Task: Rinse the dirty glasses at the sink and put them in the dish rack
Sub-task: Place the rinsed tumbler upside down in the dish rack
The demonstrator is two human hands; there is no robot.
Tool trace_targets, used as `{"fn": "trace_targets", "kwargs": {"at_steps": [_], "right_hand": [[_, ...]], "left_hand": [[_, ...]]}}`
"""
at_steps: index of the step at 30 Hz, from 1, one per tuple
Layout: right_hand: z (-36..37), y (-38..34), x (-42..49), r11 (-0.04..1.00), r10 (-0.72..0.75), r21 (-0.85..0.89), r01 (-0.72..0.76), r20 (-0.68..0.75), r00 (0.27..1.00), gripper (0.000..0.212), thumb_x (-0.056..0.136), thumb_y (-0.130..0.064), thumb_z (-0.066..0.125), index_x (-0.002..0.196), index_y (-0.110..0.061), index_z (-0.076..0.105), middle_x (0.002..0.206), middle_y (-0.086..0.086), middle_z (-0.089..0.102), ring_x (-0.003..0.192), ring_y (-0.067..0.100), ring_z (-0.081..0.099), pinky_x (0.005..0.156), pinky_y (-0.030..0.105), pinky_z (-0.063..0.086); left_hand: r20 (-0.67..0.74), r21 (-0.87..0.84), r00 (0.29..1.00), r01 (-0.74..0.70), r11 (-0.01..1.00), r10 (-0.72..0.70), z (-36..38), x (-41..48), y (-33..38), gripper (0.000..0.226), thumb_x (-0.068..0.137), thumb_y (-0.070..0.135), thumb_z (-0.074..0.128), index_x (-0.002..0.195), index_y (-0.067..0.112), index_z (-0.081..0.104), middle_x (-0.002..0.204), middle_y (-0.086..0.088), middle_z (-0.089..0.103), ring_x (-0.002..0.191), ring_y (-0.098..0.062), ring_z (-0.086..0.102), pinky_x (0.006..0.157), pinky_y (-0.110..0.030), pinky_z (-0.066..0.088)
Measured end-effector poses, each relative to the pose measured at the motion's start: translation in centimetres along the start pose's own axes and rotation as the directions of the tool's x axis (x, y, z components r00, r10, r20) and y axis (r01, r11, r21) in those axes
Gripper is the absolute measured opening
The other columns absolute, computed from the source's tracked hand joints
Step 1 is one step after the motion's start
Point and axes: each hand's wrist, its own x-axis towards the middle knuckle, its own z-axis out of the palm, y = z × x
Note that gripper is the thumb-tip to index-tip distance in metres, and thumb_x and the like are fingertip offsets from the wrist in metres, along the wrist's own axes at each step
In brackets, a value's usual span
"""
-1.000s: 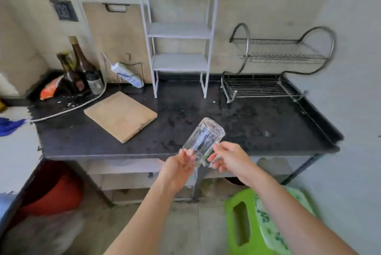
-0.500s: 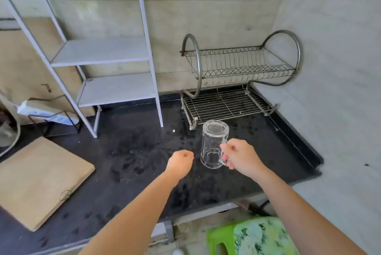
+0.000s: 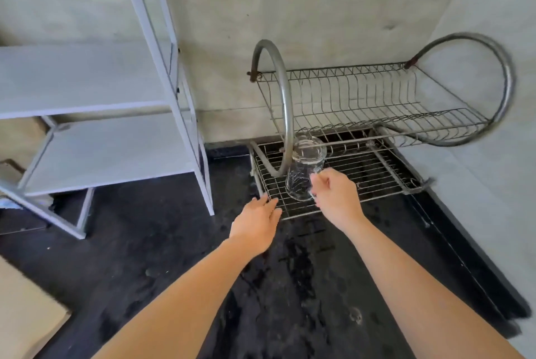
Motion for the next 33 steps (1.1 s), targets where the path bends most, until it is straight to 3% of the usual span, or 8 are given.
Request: {"fn": "trace_targets", "kwargs": {"at_steps": [6,9,12,16,21,26,30,33], "right_hand": [[3.5,-0.2,5.7,0.994,0.067,0.087,-0.068,0.013,0.998,0.026,0.096,-0.024,0.050,0.090,-0.003,0.065,0.089,0.015,0.069,0.079,0.031,0.064,0.078,0.045,0.054],[5.3,-0.3,7.2,0.968,0.154,0.201,-0.153,0.007,0.988,0.020,0.094,-0.019,0.051,0.088,-0.003,0.061,0.091,0.015,0.066,0.075,0.026,0.058,0.068,0.041,0.049],[6.4,-0.4,8.1,0.981,0.110,0.164,-0.103,-0.031,0.993,0.019,0.095,-0.022,0.047,0.080,-0.015,0.056,0.087,0.011,0.059,0.080,0.026,0.055,0.066,0.033,0.042],[6.2,-1.2,8.9,0.993,0.035,0.114,-0.032,-0.026,0.999,0.021,0.096,-0.018,0.051,0.090,0.000,0.061,0.084,0.012,0.062,0.077,0.026,0.058,0.066,0.032,0.047],[6.2,-0.9,8.9,1.000,-0.011,0.005,0.011,-0.026,1.000,0.022,0.097,-0.020,0.049,0.090,-0.003,0.061,0.081,0.003,0.059,0.072,0.016,0.052,0.060,0.025,0.038],[6.1,-0.8,9.3,1.000,0.009,-0.016,-0.009,-0.003,1.000,0.026,0.096,-0.026,0.048,0.091,-0.005,0.062,0.085,0.008,0.066,0.078,0.026,0.061,0.070,0.040,0.053],[5.7,-0.6,8.9,0.999,0.048,-0.016,-0.048,0.019,0.999,0.022,0.095,-0.027,0.051,0.099,-0.006,0.057,0.091,0.009,0.063,0.080,0.024,0.057,0.070,0.034,0.047],[5.5,-0.2,7.7,0.995,0.092,0.024,-0.092,0.024,0.996,0.028,0.093,-0.029,0.055,0.108,-0.006,0.052,0.105,0.012,0.059,0.087,0.030,0.060,0.071,0.036,0.047]], "left_hand": [[0.078,0.013,0.997,0.009,1.000,-0.010,0.7,1.2,-1.1,0.047,0.104,0.042,0.026,0.148,0.028,0.035,0.160,0.006,0.019,0.149,-0.022,0.008,0.116,-0.049,0.024],[0.104,0.004,0.995,0.007,1.000,-0.008,1.0,1.6,-1.6,0.047,0.104,0.041,0.025,0.148,0.030,0.033,0.160,0.007,0.016,0.149,-0.024,0.006,0.116,-0.054,0.022],[0.112,0.005,0.994,0.017,1.000,-0.018,1.3,1.8,-1.7,0.047,0.103,0.042,0.024,0.149,0.032,0.029,0.160,0.009,0.014,0.149,-0.022,0.006,0.116,-0.054,0.021],[0.138,0.029,0.990,0.030,0.999,-0.033,0.6,1.5,-1.1,0.047,0.103,0.042,0.023,0.149,0.032,0.029,0.160,0.009,0.014,0.149,-0.021,0.005,0.116,-0.050,0.024],[0.159,0.052,0.987,0.029,0.998,-0.037,-0.1,1.3,-0.5,0.047,0.104,0.041,0.023,0.149,0.031,0.029,0.161,0.009,0.014,0.149,-0.021,0.005,0.117,-0.045,0.025],[0.150,0.044,0.987,0.044,0.998,-0.050,0.5,1.5,-0.9,0.046,0.104,0.040,0.023,0.148,0.032,0.031,0.161,0.008,0.014,0.149,-0.023,0.005,0.115,-0.053,0.024],[0.118,0.040,0.991,0.056,0.998,-0.061,0.7,1.2,-0.7,0.046,0.104,0.037,0.026,0.149,0.029,0.030,0.161,0.007,0.016,0.149,-0.022,0.007,0.114,-0.054,0.026],[0.016,-0.022,0.994,0.113,0.993,-0.112,0.5,0.4,0.1,0.051,0.103,0.039,0.030,0.152,0.028,0.019,0.155,-0.001,0.033,0.148,-0.022,0.015,0.109,-0.053,0.034]]}}
